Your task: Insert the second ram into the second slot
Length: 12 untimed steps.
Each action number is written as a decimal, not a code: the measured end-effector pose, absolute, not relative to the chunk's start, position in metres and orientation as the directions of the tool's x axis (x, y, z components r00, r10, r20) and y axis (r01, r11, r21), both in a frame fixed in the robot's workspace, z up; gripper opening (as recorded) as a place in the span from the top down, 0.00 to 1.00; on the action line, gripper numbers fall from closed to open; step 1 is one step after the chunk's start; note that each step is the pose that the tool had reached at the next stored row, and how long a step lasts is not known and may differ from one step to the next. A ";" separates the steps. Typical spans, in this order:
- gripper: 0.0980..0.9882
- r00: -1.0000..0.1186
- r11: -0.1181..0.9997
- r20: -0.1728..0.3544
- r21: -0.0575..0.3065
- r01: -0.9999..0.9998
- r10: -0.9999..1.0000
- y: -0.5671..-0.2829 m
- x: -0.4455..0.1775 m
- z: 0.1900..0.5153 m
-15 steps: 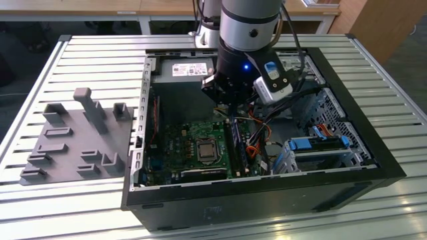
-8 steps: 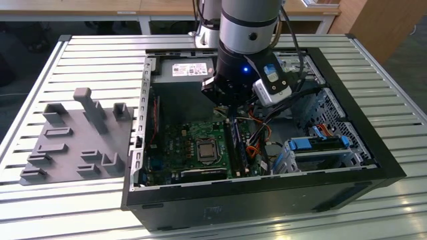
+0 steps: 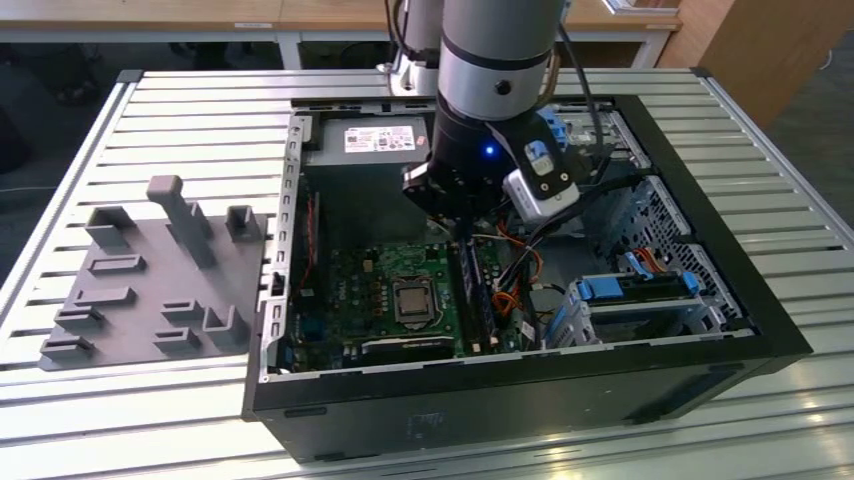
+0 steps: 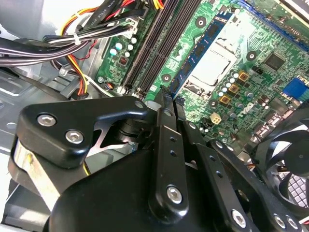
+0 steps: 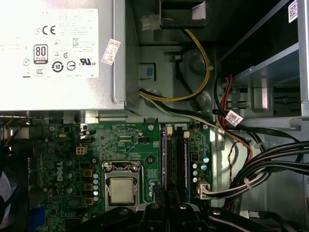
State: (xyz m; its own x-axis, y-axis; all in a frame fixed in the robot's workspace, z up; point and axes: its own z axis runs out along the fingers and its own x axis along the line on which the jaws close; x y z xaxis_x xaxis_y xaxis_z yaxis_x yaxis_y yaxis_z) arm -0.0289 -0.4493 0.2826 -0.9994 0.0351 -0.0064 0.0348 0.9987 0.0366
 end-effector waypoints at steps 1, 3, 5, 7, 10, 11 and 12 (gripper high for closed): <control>0.96 -0.999 0.999 -0.004 0.036 0.035 0.035 -0.449 -0.029 0.282; 0.96 -0.999 0.999 0.001 0.036 0.033 0.033 -0.449 -0.029 0.281; 0.96 -1.000 0.999 0.006 0.036 0.030 0.029 -0.449 -0.028 0.280; 0.96 -1.000 0.999 0.009 0.036 0.024 0.024 -0.450 -0.028 0.279; 0.96 -1.000 0.999 0.011 0.036 0.020 0.019 -0.450 -0.028 0.277; 0.96 -1.000 0.999 0.011 0.036 0.020 0.019 -0.450 -0.028 0.277; 0.96 -1.000 0.999 0.011 0.036 0.020 0.019 -0.450 -0.028 0.277</control>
